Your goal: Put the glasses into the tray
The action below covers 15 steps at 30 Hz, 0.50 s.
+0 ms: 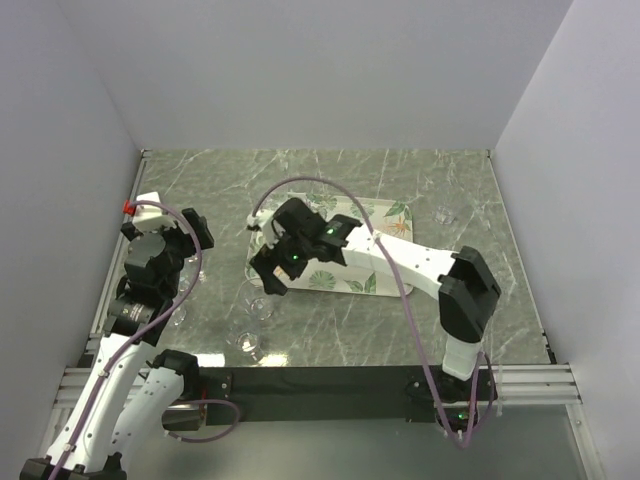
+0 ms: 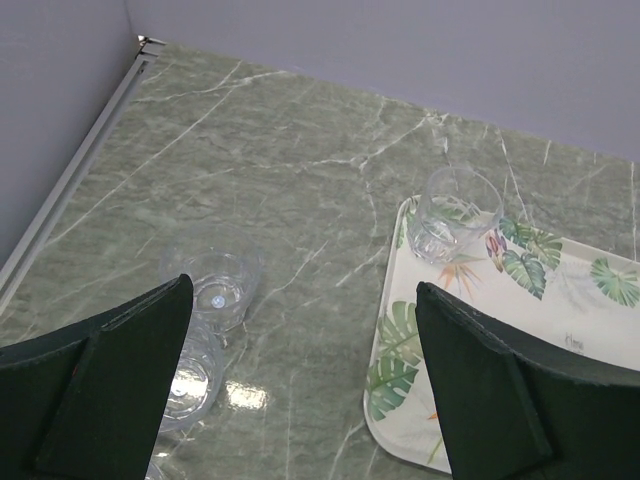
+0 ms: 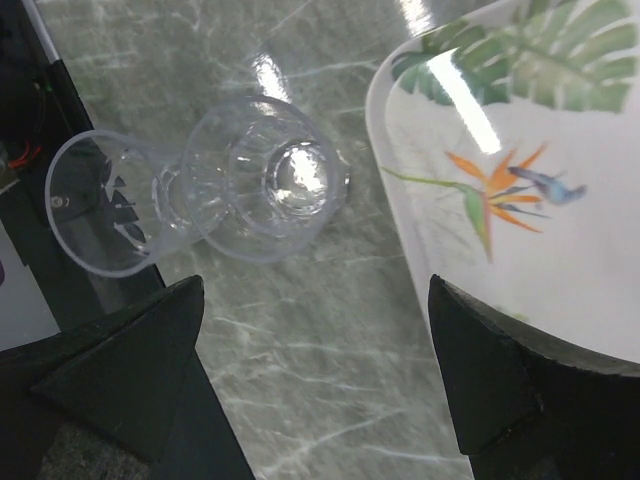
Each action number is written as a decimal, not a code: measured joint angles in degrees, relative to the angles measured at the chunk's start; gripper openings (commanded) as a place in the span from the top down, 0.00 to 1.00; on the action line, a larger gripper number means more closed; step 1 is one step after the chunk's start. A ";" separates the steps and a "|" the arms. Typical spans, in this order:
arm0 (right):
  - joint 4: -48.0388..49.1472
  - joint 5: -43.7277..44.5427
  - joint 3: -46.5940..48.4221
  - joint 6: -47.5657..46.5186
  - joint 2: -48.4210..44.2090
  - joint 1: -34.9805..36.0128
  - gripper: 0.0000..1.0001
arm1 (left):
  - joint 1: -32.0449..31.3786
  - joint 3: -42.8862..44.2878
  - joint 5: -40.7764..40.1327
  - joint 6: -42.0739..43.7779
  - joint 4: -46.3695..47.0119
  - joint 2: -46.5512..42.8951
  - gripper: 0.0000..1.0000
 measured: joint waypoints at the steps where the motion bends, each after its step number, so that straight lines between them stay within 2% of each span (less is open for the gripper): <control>1: 0.04 0.68 0.02 0.81 0.96 0.85 0.02 | 0.00 0.00 -0.11 0.00 0.00 0.00 0.01; 7: -0.28 6.47 2.99 4.26 6.78 4.61 0.06 | 0.00 -0.17 -0.20 0.02 0.00 -0.11 0.01; 10: -0.13 8.96 4.85 5.20 9.22 4.68 0.11 | 0.00 -0.17 -0.20 0.02 0.04 -0.17 0.01; 13: -0.35 10.64 6.40 5.57 11.37 4.59 0.21 | 0.00 -0.17 -0.17 0.00 0.02 -0.42 0.00; 15: -0.39 11.28 6.73 5.57 12.44 4.55 0.32 | 0.00 -0.20 -0.17 0.00 0.07 -0.55 0.01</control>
